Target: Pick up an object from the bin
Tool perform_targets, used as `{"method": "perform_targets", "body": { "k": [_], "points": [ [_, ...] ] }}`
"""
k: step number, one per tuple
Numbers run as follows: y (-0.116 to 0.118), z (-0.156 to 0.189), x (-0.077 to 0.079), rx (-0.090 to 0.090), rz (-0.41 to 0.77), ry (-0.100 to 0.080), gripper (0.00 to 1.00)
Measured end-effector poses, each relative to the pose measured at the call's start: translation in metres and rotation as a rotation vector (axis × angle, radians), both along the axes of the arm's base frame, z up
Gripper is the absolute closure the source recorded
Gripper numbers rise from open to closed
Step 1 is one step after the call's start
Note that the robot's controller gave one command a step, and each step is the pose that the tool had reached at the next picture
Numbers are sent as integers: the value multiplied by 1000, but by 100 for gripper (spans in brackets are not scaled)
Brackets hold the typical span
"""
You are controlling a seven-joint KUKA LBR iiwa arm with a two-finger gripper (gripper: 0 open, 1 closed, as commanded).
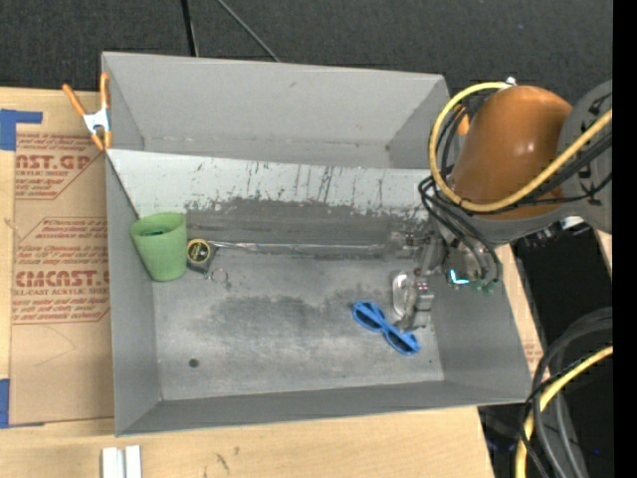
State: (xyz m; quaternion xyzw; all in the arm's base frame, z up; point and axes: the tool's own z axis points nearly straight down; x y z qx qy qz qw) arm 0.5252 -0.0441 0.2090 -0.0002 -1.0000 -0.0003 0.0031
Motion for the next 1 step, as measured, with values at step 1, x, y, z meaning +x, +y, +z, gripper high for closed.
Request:
{"method": "perform_targets", "body": {
  "k": [1],
  "points": [
    [-60,-131,-5,0,-121,-2,0]
  ]
}}
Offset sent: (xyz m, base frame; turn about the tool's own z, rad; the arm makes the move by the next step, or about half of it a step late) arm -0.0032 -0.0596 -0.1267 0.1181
